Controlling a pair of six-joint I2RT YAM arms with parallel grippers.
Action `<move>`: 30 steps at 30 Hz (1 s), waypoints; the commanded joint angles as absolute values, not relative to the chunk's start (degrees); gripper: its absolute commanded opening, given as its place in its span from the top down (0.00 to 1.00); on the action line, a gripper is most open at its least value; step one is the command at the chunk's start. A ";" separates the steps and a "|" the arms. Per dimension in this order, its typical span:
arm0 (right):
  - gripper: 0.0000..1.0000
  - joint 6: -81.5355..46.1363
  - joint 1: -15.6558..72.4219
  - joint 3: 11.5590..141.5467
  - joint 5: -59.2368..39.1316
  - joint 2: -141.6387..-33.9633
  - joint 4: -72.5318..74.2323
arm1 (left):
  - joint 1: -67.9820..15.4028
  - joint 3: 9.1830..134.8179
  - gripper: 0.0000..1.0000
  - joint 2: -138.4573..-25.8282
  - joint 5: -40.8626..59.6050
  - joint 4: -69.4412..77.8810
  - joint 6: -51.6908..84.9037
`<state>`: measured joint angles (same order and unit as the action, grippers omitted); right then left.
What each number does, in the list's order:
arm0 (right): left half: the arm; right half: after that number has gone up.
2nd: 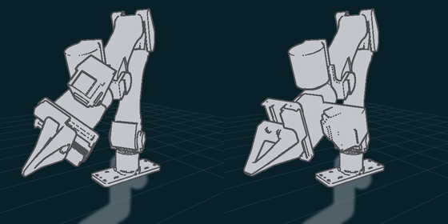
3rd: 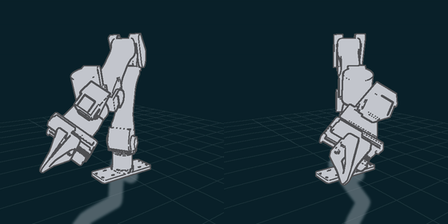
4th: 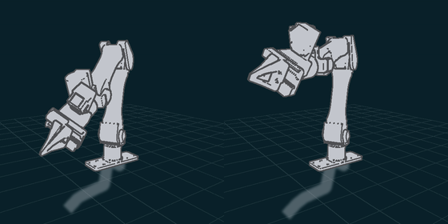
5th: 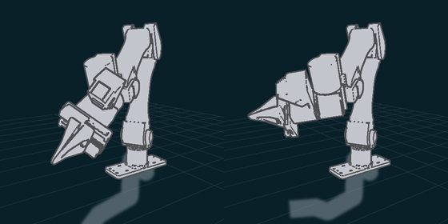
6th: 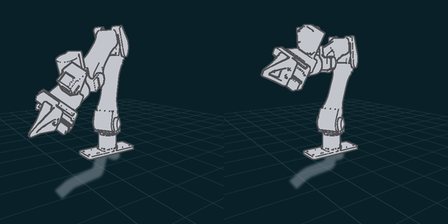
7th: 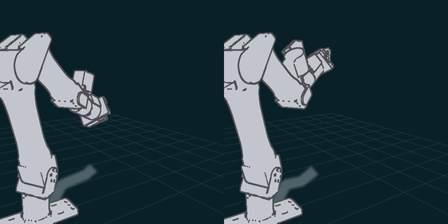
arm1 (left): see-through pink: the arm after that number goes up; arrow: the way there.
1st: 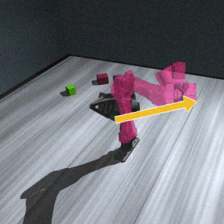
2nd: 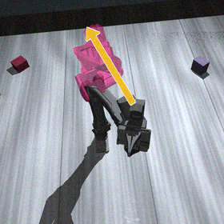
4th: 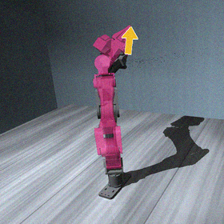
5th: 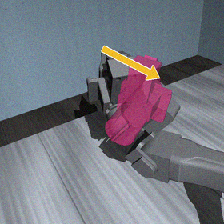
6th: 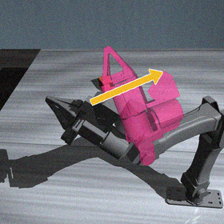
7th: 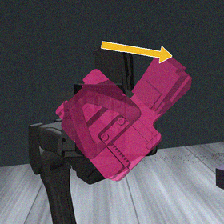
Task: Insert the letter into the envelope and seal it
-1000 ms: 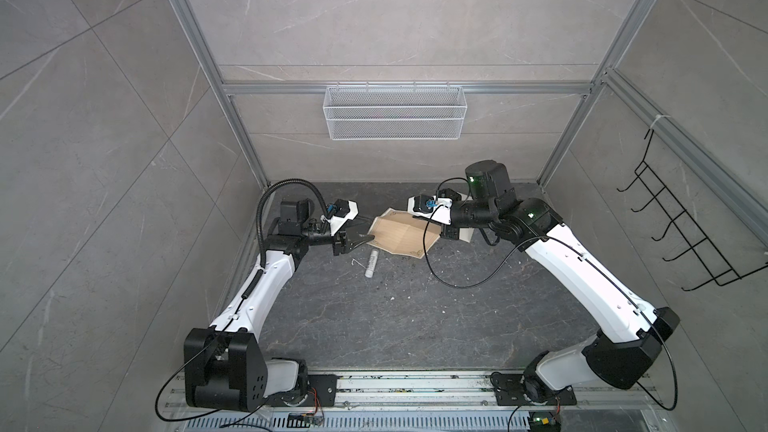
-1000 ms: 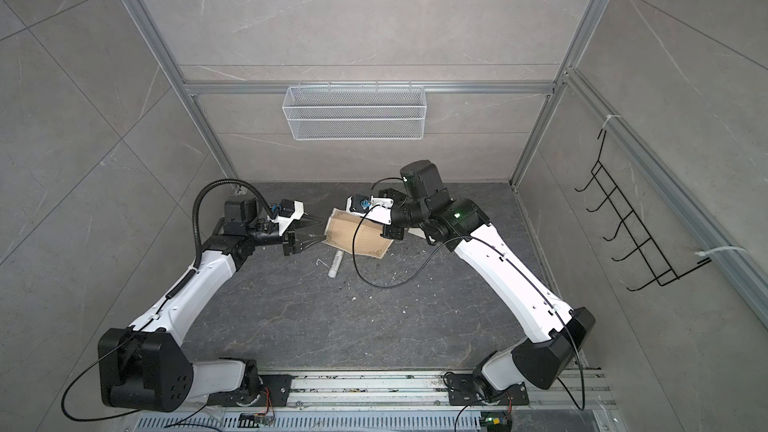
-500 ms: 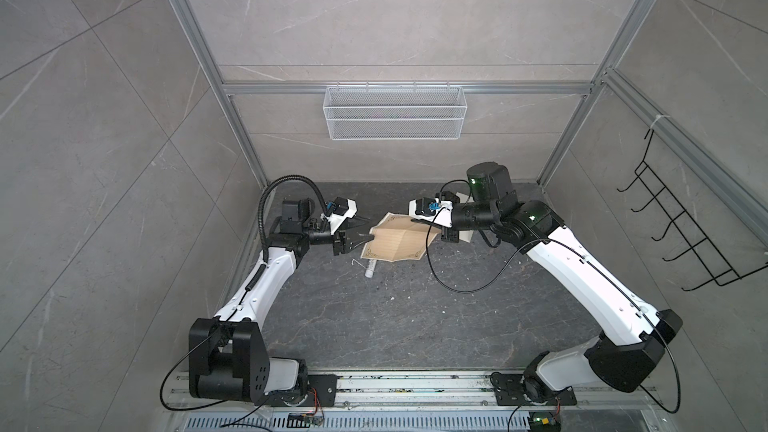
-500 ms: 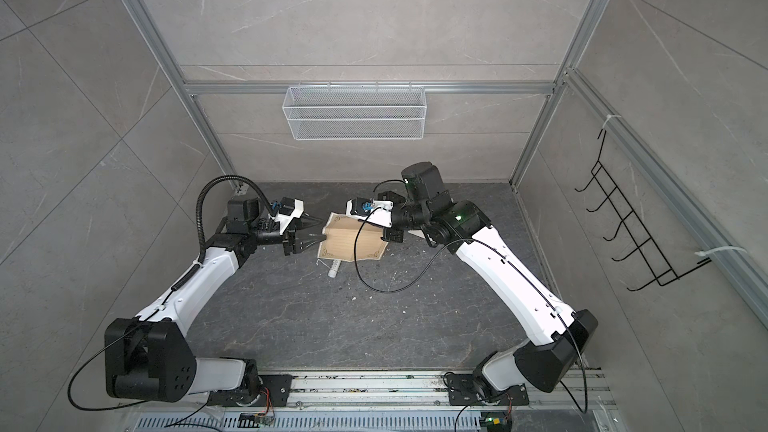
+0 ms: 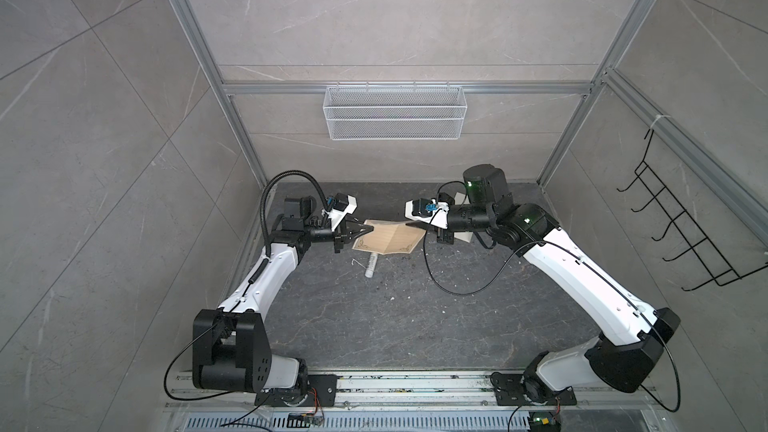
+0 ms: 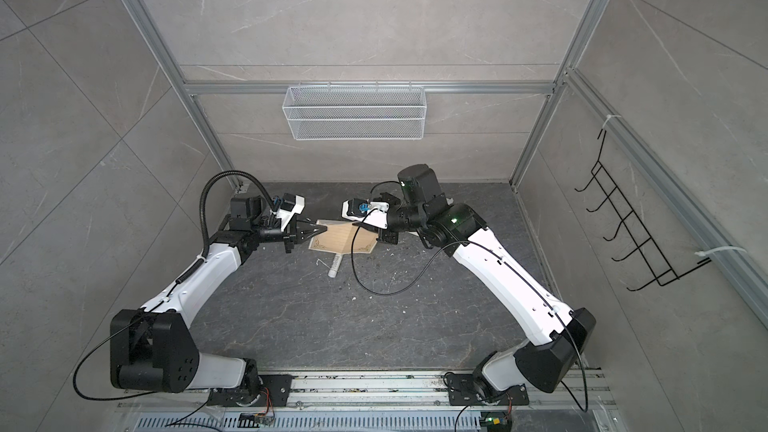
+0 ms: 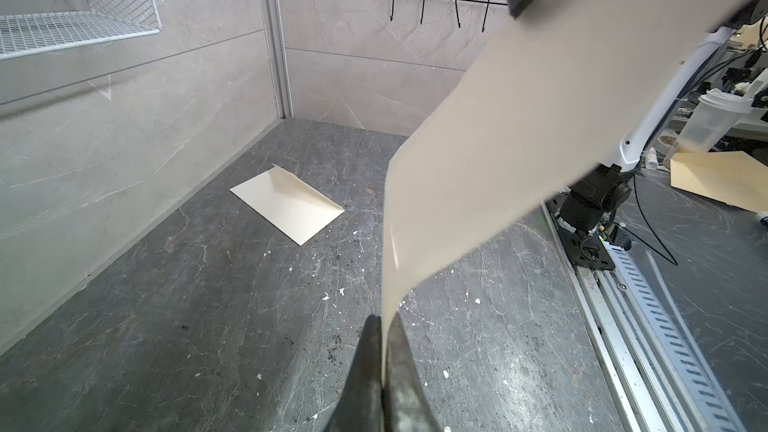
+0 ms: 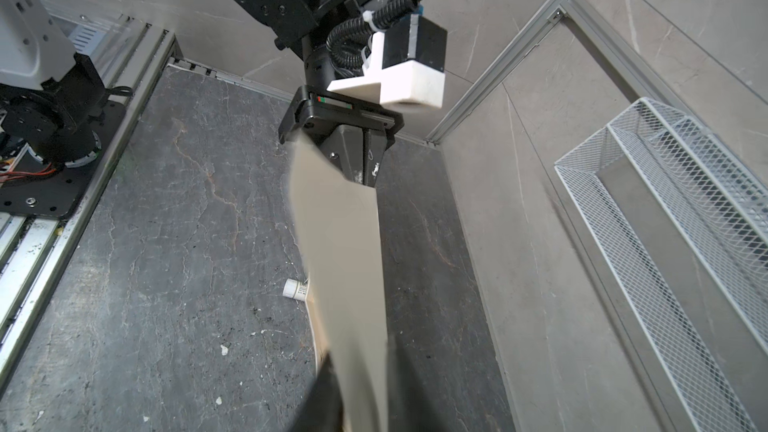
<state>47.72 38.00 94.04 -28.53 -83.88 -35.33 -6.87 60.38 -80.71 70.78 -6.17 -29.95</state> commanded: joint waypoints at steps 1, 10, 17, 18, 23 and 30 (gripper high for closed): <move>0.42 46.38 38.69 93.68 -30.17 -81.69 -37.92 | -7.12 62.42 1.00 -81.13 71.21 -4.92 -29.18; 0.10 40.74 39.00 86.70 -38.38 -72.92 -38.79 | -7.12 61.64 1.00 -79.21 72.46 -4.41 -31.14; 0.13 36.40 38.98 86.82 -34.53 -76.97 -35.59 | -7.55 60.13 1.00 -77.53 77.18 -4.31 -34.67; 0.15 36.21 38.93 87.29 -33.84 -77.94 -35.34 | -7.69 59.86 1.00 -77.27 77.50 -4.31 -35.19; 0.22 36.09 38.99 90.07 -32.52 -82.74 -35.25 | -8.08 59.52 1.00 -76.74 77.95 -5.22 -37.02; 0.36 35.04 39.11 93.87 -32.12 -88.88 -33.14 | -8.37 59.84 1.00 -76.81 78.57 -6.39 -38.06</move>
<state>36.40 38.70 90.96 -32.38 -87.37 -35.44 -8.12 59.64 -78.19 75.61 -6.11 -35.64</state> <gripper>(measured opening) 0.652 0.044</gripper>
